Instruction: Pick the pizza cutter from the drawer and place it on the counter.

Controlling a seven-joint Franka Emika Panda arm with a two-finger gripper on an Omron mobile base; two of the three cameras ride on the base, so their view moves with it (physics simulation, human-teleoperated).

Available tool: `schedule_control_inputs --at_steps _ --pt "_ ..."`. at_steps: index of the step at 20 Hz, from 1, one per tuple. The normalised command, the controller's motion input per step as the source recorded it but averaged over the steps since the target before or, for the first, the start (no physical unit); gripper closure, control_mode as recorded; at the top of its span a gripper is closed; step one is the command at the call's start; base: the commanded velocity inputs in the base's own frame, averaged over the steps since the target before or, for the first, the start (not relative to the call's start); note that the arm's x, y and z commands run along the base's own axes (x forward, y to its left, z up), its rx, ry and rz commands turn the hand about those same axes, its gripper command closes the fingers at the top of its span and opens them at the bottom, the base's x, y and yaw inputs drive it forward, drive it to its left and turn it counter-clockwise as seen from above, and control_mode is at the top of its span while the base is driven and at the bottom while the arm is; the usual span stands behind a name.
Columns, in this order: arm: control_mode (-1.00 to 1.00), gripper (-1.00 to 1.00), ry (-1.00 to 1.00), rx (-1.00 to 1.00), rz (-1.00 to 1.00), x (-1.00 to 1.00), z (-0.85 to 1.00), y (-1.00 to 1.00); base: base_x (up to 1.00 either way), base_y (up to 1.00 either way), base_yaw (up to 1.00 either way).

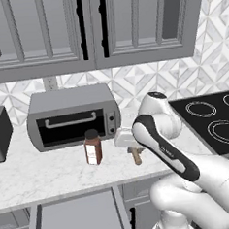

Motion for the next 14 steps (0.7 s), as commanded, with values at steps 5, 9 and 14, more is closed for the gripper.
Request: schedule_control_inputs --at_steps 5,9,14 --pt "-1.0 1.0 0.01 0.0 -0.03 1.0 0.0 -1.0 0.0 0.0 0.0" --pt "-1.0 1.0 0.04 0.0 -0.01 1.0 0.0 -1.0 0.0 0.0 0.0" --pt "-1.0 1.0 0.03 0.0 0.0 0.82 -0.31 -0.91 0.0 0.0 0.0"
